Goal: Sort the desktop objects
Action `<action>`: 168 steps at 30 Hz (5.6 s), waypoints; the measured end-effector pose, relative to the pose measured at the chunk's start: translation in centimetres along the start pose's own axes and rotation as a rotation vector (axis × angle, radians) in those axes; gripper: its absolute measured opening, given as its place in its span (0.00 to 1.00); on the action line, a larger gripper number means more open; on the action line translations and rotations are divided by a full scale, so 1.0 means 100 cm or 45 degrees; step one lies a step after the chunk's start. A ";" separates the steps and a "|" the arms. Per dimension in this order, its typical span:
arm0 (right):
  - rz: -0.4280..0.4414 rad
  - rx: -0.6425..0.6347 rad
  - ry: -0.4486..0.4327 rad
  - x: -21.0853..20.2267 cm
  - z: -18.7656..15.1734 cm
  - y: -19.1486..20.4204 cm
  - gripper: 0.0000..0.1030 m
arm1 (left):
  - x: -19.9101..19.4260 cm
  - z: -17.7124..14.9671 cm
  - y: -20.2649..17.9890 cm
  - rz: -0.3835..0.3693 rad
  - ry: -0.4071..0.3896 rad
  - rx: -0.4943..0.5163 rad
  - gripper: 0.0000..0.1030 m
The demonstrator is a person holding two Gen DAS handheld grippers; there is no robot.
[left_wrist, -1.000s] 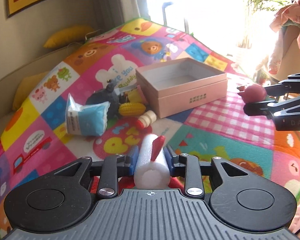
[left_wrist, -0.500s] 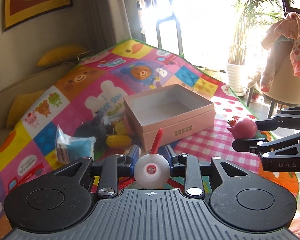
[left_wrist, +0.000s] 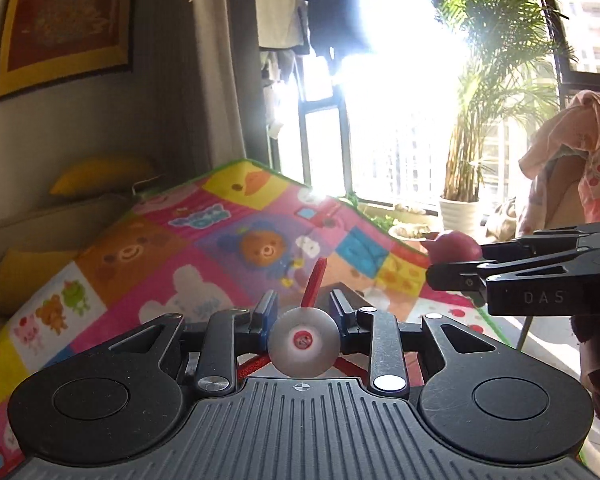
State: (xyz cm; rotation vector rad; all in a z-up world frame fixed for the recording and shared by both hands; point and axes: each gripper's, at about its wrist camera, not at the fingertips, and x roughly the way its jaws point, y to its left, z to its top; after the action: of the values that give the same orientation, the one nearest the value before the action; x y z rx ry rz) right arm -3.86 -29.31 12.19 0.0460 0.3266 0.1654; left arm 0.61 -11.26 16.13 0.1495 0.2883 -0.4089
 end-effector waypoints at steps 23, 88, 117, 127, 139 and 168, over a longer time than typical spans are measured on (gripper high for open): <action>0.221 -0.002 0.316 0.141 -0.028 0.033 0.46 | 0.029 -0.135 0.092 0.080 0.346 -0.141 0.97; 0.084 -0.206 0.408 0.082 -0.125 0.095 0.63 | 0.039 -0.129 0.107 0.389 0.373 -0.290 1.00; -0.056 -0.018 0.421 0.087 -0.133 0.051 0.67 | 0.088 -0.130 0.149 0.630 0.458 -0.086 0.81; -0.055 0.028 0.390 0.084 -0.132 0.046 0.83 | 0.038 -0.122 0.120 0.488 0.450 0.046 0.50; -0.063 0.042 0.368 0.083 -0.131 0.046 0.95 | -0.022 -0.130 0.033 0.058 0.466 0.176 0.79; -0.047 -0.058 0.556 0.102 -0.134 0.054 1.00 | -0.041 -0.137 0.116 0.343 0.422 -0.227 1.00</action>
State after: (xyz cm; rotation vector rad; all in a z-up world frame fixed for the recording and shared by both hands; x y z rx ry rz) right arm 0.53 -22.01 -3.32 -0.0426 0.7589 0.1457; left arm -1.57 3.50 5.34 0.0790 0.6211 -0.0875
